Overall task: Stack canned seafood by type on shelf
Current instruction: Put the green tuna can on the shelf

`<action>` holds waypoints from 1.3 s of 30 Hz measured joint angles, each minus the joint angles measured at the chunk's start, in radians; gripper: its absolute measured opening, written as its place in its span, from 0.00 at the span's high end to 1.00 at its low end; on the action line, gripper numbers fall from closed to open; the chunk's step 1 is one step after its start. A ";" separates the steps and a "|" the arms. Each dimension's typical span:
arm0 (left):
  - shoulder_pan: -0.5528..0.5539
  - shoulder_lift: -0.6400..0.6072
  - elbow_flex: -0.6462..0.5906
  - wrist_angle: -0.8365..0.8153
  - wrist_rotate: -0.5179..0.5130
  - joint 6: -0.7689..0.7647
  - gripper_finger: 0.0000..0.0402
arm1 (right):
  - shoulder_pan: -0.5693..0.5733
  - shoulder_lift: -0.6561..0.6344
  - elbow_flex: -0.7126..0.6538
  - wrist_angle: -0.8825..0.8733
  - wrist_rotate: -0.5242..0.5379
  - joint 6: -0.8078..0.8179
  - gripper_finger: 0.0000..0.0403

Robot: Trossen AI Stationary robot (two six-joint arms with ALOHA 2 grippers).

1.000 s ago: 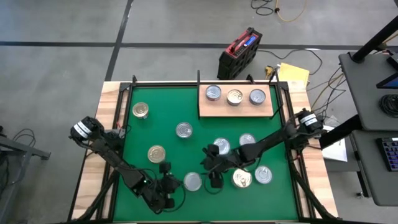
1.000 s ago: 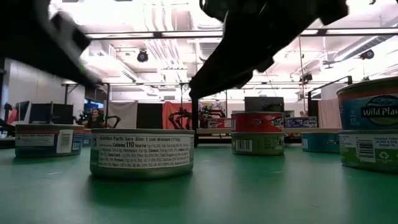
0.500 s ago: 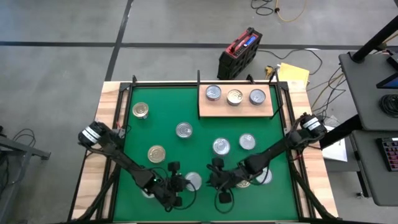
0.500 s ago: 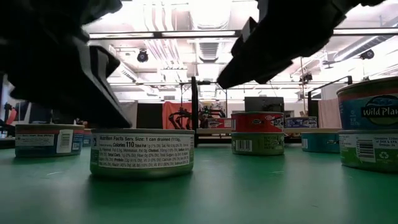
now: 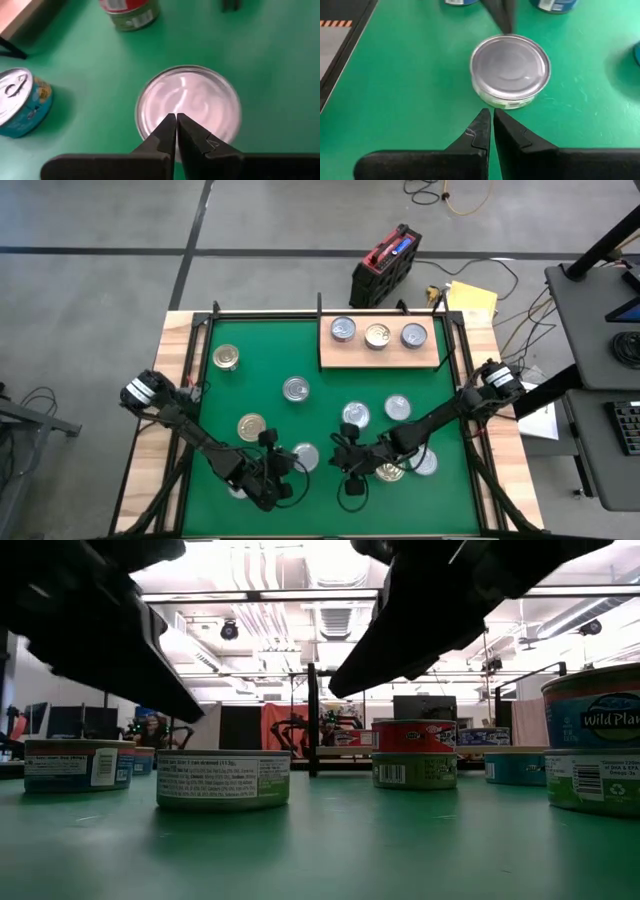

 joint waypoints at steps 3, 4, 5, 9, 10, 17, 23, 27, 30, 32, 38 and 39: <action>-0.010 -0.013 0.000 -0.004 0.074 0.024 1.00 | -0.031 0.010 -0.001 0.001 -0.001 0.047 0.97; -0.010 -0.013 0.000 -0.004 0.092 0.030 1.00 | -0.044 0.015 -0.002 -0.001 -0.001 0.065 0.97; -0.011 -0.008 0.000 -0.004 0.094 0.034 1.00 | -0.055 0.017 -0.002 -0.002 -0.001 0.078 0.97; 0.003 0.011 0.000 0.012 0.135 0.027 1.00 | -0.099 0.019 -0.003 0.000 -0.022 0.153 0.97; 0.003 0.014 0.000 0.012 0.142 0.021 1.00 | -0.109 0.019 -0.003 0.001 -0.048 0.167 0.97; 0.000 0.031 -0.002 0.017 0.140 -0.024 1.00 | -0.138 0.028 -0.003 0.000 -0.114 0.219 0.86; -0.002 0.032 -0.002 0.016 0.138 -0.042 1.00 | -0.137 0.057 -0.003 0.088 -0.155 0.258 0.64; -0.009 0.033 -0.003 0.016 0.135 -0.044 1.00 | -0.141 0.083 0.000 0.157 -0.172 0.276 0.50; -0.016 0.034 -0.004 0.015 0.128 -0.060 1.00 | -0.144 0.085 0.000 0.172 -0.174 0.280 0.41; -0.023 0.034 -0.005 0.014 0.121 -0.077 1.00 | -0.144 0.085 0.000 0.175 -0.163 0.267 0.37; -0.046 0.035 -0.012 0.014 0.089 -0.112 1.00 | -0.151 0.069 -0.002 0.158 -0.165 0.201 0.31; -0.049 0.035 -0.016 0.017 0.086 -0.123 1.00 | -0.152 0.068 -0.002 0.158 -0.164 0.189 0.31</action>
